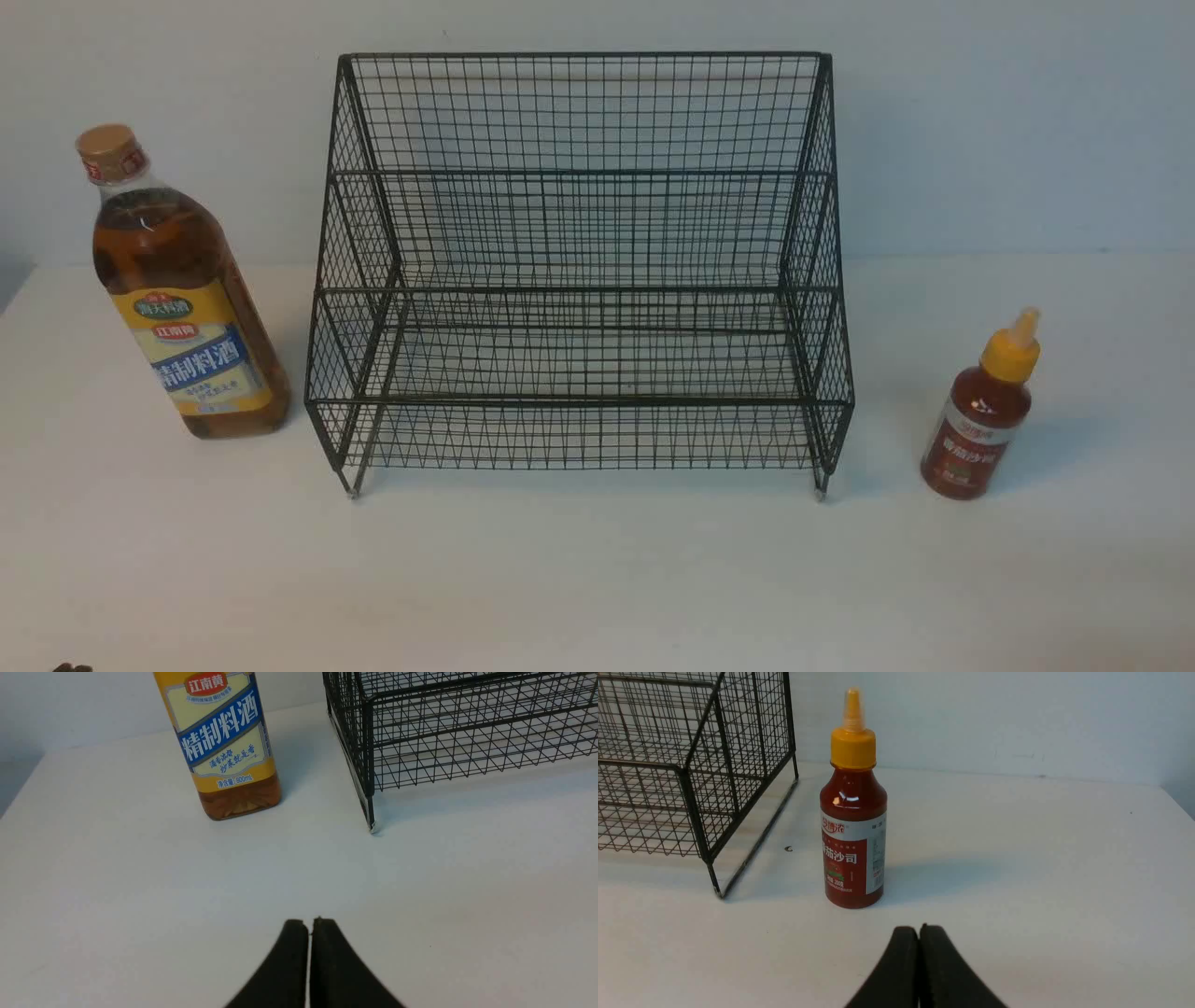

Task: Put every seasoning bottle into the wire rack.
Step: Use the left arm to grab the condiment bottle closest to it

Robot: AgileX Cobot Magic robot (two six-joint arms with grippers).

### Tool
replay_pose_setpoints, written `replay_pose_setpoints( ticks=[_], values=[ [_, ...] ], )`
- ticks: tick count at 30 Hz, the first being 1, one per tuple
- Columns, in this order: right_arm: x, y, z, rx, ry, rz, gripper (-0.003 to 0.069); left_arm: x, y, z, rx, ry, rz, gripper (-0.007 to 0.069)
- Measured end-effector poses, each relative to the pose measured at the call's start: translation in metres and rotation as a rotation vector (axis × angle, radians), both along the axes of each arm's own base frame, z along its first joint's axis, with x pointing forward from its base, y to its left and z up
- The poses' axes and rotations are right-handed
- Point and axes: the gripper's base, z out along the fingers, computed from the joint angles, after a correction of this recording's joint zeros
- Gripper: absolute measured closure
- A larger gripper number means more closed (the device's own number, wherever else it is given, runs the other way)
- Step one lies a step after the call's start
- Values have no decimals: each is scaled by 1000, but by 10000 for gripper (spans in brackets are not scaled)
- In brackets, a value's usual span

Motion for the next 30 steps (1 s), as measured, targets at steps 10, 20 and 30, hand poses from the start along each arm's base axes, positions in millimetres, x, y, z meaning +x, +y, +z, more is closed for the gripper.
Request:
replay_pose_setpoints(
  ticks=[10, 20, 30],
  values=[
    [0, 0, 0, 0, 0, 0, 671, 0, 0, 0, 0, 0, 0, 629],
    [0, 0, 0, 0, 0, 0, 671, 0, 0, 0, 0, 0, 0, 629],
    [0, 0, 0, 0, 0, 0, 671, 2, -1, 6, -76, -66, 9, 629]
  ],
)
